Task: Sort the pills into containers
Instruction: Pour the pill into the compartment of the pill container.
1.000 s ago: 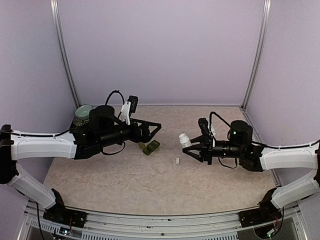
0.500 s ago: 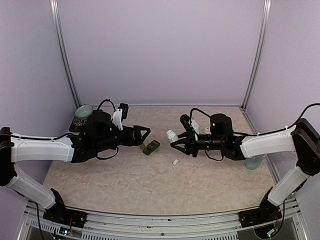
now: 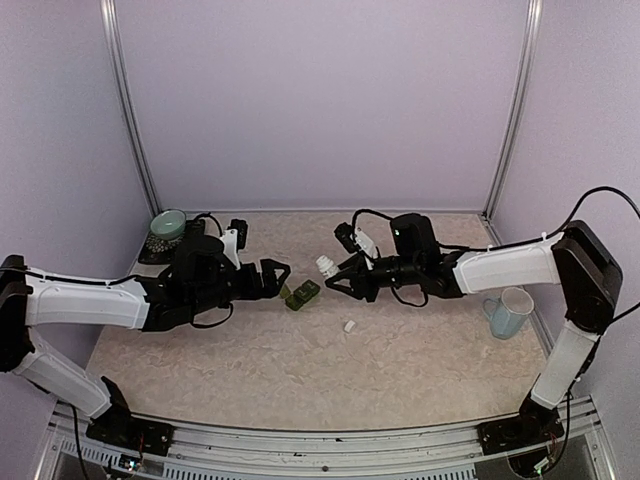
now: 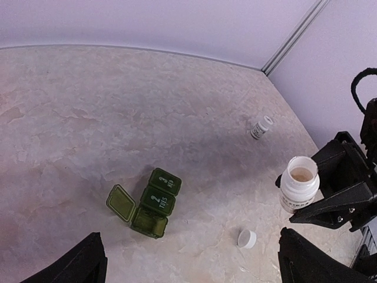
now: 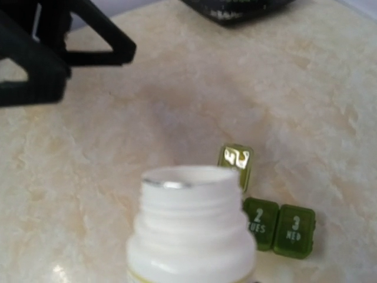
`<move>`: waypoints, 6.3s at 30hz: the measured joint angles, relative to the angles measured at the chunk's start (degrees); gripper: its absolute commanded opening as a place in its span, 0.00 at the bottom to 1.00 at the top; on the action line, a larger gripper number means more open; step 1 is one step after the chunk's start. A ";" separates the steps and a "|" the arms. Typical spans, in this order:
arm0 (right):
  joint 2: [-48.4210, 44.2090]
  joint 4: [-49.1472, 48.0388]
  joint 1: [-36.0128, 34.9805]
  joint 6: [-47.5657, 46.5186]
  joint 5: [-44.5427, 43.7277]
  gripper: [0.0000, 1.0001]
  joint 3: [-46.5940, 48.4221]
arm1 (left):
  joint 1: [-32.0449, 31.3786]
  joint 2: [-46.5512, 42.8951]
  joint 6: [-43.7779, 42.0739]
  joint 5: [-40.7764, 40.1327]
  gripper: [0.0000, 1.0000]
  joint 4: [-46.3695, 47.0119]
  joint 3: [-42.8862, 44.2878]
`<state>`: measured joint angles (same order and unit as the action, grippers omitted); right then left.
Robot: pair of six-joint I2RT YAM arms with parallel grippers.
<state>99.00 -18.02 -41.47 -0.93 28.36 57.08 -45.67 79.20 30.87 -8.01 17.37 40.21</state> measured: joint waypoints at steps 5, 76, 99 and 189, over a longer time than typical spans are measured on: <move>2.93 4.57 0.00 -1.01 0.15 0.00 3.28 | 0.26 0.07 0.68 -1.60 0.99 0.00 0.00; 24.57 39.41 -7.80 -12.13 -19.12 0.00 34.32 | 6.38 -5.53 4.96 -5.29 0.99 4.02 -10.10; 28.04 48.63 -9.60 -13.64 -26.75 0.00 40.92 | 6.49 -5.70 5.14 -4.90 0.99 4.04 -10.43; 32.26 55.60 -18.40 -25.57 -57.99 0.00 48.33 | 7.52 -5.84 6.86 -4.07 0.99 7.10 -13.86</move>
<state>131.26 37.58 -59.88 -26.50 -29.63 105.41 -38.15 73.36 37.74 -12.08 24.47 26.35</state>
